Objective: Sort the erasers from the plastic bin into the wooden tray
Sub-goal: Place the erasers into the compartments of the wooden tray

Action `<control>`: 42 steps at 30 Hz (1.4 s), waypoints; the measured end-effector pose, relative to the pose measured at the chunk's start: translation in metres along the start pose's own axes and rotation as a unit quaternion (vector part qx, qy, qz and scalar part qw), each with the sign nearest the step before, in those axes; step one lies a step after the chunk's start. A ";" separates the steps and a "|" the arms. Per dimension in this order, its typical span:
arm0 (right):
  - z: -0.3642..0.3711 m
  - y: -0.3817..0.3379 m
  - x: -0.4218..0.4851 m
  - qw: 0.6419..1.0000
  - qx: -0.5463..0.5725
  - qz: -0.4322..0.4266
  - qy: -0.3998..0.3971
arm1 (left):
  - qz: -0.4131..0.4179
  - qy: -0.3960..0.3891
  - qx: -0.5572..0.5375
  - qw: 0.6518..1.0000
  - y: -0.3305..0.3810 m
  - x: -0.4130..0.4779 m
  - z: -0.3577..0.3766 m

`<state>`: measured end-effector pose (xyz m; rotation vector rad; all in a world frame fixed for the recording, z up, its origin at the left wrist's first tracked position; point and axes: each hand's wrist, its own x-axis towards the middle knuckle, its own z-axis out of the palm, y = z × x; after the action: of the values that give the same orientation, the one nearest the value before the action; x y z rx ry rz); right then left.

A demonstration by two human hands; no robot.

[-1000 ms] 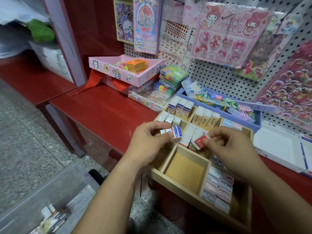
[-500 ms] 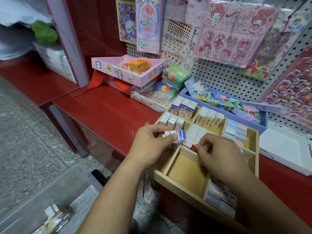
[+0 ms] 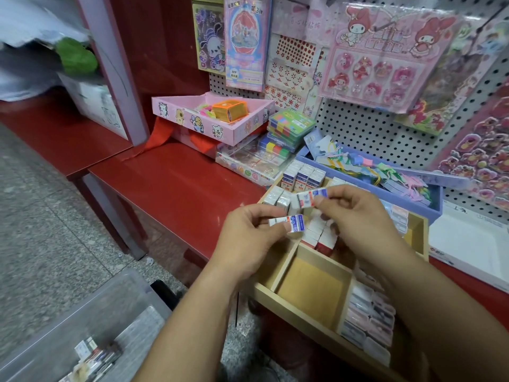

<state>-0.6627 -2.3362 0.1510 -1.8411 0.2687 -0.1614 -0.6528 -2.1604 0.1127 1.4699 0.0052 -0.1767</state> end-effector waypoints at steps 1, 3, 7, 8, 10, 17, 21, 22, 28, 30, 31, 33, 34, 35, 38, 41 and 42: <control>-0.002 0.000 0.010 0.999 -0.022 -0.016 0.032 | 0.005 0.016 0.013 1.000 -0.001 0.001 -0.001; -0.004 0.003 0.034 0.990 -0.104 -0.053 0.076 | 0.009 0.037 0.017 0.999 -0.001 0.002 -0.002; 0.002 0.013 0.077 0.954 -0.277 -0.095 0.064 | 0.024 0.055 0.035 0.998 -0.001 0.003 -0.003; 0.006 0.015 0.085 0.943 -0.313 -0.105 0.053 | 0.027 0.060 0.041 0.997 -0.001 0.003 -0.004; 0.015 0.018 0.098 0.921 -0.368 -0.121 0.037 | 0.024 0.068 0.037 0.997 -0.003 0.005 -0.005; 0.036 0.021 0.121 0.866 -0.481 -0.125 0.052 | 0.017 0.080 -0.011 0.997 -0.007 0.012 -0.008; 0.038 0.023 0.123 0.854 -0.502 -0.126 0.056 | 0.017 0.084 -0.011 0.996 -0.007 0.013 -0.009; 0.037 0.024 0.123 0.858 -0.498 -0.120 0.051 | 0.015 0.085 -0.011 0.996 -0.007 0.013 -0.009; 0.029 0.007 0.094 0.906 -0.394 -0.143 0.050 | 0.024 0.107 0.011 0.994 -0.006 0.013 -0.011; 0.031 -0.001 0.070 0.944 -0.302 -0.128 -0.027 | 0.029 0.117 0.005 0.993 -0.005 0.012 -0.012; 0.031 -0.004 0.057 0.954 -0.268 -0.115 -0.076 | 0.031 0.121 -0.005 0.992 -0.003 0.011 -0.012; 0.032 -0.008 0.036 0.955 -0.237 -0.098 -0.149 | 0.033 0.129 -0.024 0.991 -0.002 0.011 -0.012; 0.031 -0.010 0.031 0.960 -0.209 -0.084 -0.164 | 0.036 0.132 -0.029 0.990 -0.002 0.010 -0.012; 0.030 -0.010 0.028 0.968 -0.169 -0.064 -0.172 | 0.039 0.134 -0.032 0.990 -0.001 0.010 -0.012; 0.030 -0.008 0.025 0.975 -0.093 -0.034 -0.200 | 0.051 0.140 -0.026 0.988 -0.002 0.009 -0.013; 0.032 -0.008 0.027 0.976 -0.100 -0.049 -0.186 | 0.079 0.152 0.056 0.984 -0.007 0.010 -0.017; 0.030 -0.009 0.031 0.982 -0.100 -0.051 -0.152 | 0.090 0.163 0.122 0.975 -0.010 0.010 -0.020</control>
<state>-0.6240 -2.3138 0.1505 -2.0498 -0.0243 0.0806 -0.6420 -2.1427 0.0993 1.7219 0.1190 0.2200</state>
